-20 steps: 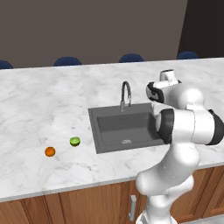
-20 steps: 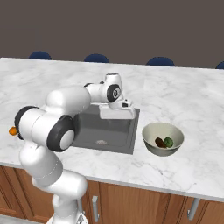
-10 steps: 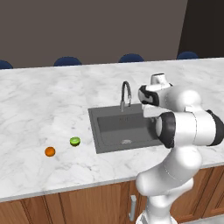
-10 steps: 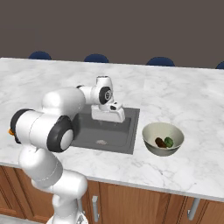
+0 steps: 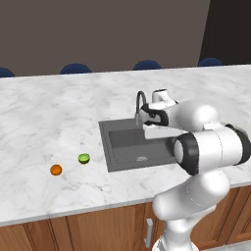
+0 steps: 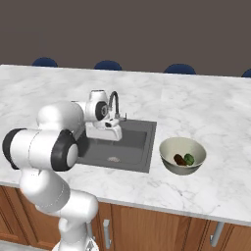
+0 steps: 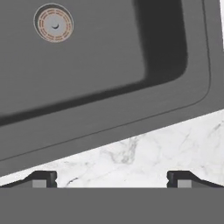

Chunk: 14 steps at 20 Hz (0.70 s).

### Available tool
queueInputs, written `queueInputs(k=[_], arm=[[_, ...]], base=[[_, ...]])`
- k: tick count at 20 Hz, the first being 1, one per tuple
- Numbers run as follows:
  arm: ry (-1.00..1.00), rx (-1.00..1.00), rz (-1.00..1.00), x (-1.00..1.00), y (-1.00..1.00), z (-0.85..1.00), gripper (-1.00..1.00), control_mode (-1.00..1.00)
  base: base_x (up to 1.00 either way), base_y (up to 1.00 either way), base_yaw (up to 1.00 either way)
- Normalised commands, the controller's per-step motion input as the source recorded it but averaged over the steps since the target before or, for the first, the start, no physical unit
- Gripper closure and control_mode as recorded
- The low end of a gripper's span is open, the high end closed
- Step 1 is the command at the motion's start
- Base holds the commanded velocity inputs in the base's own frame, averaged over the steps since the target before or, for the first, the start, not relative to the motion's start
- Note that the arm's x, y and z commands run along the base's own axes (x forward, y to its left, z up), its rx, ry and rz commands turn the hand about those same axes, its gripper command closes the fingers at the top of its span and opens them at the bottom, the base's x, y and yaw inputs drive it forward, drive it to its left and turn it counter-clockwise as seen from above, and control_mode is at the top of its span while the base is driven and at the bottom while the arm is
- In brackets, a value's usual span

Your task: There is a mixed pile of frozen fruits and vegetables on the counter. Locate all the frozen vegetables and place the items in a bowl on the counter. Take all the frozen fruits and defrost them in a running sink.

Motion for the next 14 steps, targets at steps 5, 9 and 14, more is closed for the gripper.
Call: queueInputs(k=[5, 9, 14], arm=[[0.07, -0.04, 0.02, 0.01, 0.89, -0.14, -1.0, -1.0], [0.06, -0.04, 0.13, 0.12, 1.0, -0.12, -1.0, -1.0], [0.03, -0.03, 0.15, 0.17, 0.99, -0.09, -1.0, -1.0]], base=[[0.0, 0.0, 0.0], [0.0, 0.0, 0.0], [0.0, 0.0, 0.0]])
